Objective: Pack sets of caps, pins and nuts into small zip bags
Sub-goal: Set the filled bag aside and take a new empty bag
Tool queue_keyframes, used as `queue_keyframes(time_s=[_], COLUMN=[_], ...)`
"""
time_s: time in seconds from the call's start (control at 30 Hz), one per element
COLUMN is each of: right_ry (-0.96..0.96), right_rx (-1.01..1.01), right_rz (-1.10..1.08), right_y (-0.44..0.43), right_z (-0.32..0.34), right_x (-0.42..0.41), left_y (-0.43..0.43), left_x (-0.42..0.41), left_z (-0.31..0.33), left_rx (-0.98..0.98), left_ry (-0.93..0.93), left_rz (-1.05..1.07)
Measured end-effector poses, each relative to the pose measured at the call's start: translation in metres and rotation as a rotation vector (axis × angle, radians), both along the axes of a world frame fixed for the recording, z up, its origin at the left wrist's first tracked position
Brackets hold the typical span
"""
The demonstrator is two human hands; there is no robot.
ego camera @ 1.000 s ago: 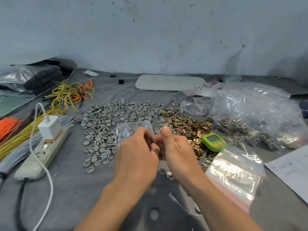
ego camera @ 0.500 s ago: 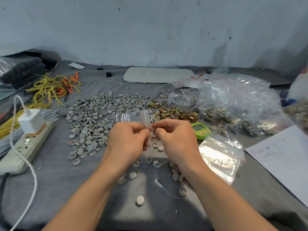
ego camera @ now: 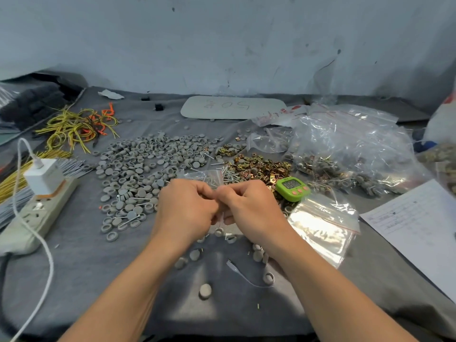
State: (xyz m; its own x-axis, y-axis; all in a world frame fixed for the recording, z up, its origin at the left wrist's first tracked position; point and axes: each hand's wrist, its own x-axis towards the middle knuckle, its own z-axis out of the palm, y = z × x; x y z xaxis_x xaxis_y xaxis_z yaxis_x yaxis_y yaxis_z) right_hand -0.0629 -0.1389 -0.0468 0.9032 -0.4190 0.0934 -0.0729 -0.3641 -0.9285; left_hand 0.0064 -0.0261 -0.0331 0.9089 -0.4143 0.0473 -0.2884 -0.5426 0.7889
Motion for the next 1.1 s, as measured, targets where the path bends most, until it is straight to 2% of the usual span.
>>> queue_keyframes(time_s=[0.1,0.33,0.43,0.5,0.6,0.7,0.73,0.8,0.87,0.97,1.1], right_ry=[0.047,0.100,0.117,0.079,0.009,-0.020,-0.022,-0.016,-0.013,-0.039,-0.100], right_rx=[0.071,0.355,0.284,0.261,0.364,0.253,0.211,0.176,0.165,0.176,0.288], right_rz=[0.041,0.182,0.195,0.154,0.106,0.144,0.148,0.147,0.156,0.162,0.173], right_y=[-0.009,-0.022,-0.026,-0.024,-0.021,-0.019,-0.018,-0.019,-0.019,-0.021,-0.016], right_z=[0.002,0.012,0.013,0.012,0.008,0.005,0.005,0.004,0.006,0.008,0.012], right_x=[-0.001,-0.012,-0.010,-0.008,-0.005,-0.004,-0.003,-0.002,-0.002,-0.002,0.000], left_y=[-0.002,0.003,0.006,0.005,0.002,0.001,0.000,-0.001,0.001,0.005,0.007], left_x=[-0.001,-0.003,-0.004,-0.006,-0.004,-0.003,-0.005,-0.007,-0.005,-0.002,-0.003], left_z=[0.000,0.005,0.006,0.006,0.003,-0.001,-0.002,-0.005,-0.006,0.000,0.009], left_rx=[-0.045,-0.316,-0.428,-0.468,-0.451,-0.191,-0.132,-0.124,-0.229,-0.477,-0.689], left_ry=[0.022,0.320,0.487,0.516,0.402,0.044,-0.026,-0.026,0.102,0.433,0.737], left_rz=[-0.009,-0.234,-0.333,-0.336,-0.204,-0.045,-0.026,-0.037,-0.089,-0.240,-0.311])
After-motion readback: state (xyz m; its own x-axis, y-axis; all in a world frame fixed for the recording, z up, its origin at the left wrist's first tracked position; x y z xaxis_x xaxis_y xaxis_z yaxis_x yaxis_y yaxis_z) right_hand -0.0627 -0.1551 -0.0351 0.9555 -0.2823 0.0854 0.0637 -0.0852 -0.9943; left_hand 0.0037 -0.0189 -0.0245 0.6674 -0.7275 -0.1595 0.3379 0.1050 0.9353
